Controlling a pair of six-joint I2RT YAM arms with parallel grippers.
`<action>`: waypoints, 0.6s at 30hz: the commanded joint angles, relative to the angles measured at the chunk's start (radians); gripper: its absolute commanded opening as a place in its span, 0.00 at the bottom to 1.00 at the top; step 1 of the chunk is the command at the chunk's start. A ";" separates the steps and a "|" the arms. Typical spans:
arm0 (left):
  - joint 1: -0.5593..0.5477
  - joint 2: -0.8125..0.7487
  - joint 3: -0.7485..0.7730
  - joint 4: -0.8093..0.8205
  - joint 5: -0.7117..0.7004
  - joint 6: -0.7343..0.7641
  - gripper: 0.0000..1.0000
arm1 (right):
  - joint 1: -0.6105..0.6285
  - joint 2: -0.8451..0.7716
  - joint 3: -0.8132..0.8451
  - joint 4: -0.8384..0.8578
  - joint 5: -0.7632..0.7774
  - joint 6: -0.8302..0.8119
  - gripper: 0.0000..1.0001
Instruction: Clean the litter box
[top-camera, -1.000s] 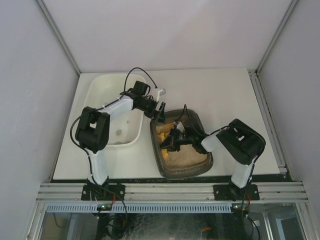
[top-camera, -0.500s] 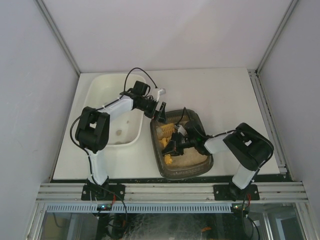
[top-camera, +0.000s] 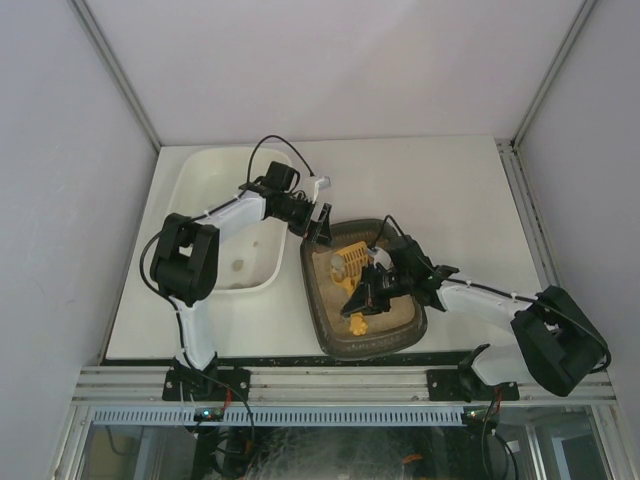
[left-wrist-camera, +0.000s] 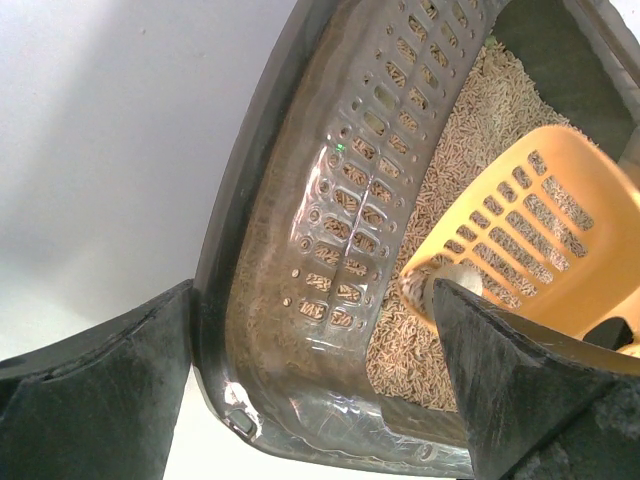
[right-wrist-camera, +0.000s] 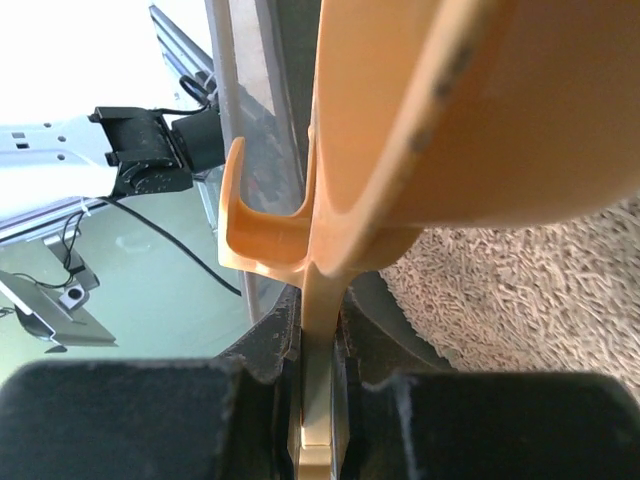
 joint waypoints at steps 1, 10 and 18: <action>-0.009 -0.059 -0.017 -0.009 0.093 -0.028 1.00 | -0.010 -0.073 0.035 -0.109 0.000 -0.073 0.00; -0.007 -0.082 0.144 -0.210 -0.002 0.037 1.00 | -0.020 -0.306 -0.098 -0.028 0.047 -0.135 0.00; -0.008 -0.135 0.220 -0.311 -0.039 0.060 1.00 | -0.077 -0.570 -0.323 0.269 0.075 -0.094 0.00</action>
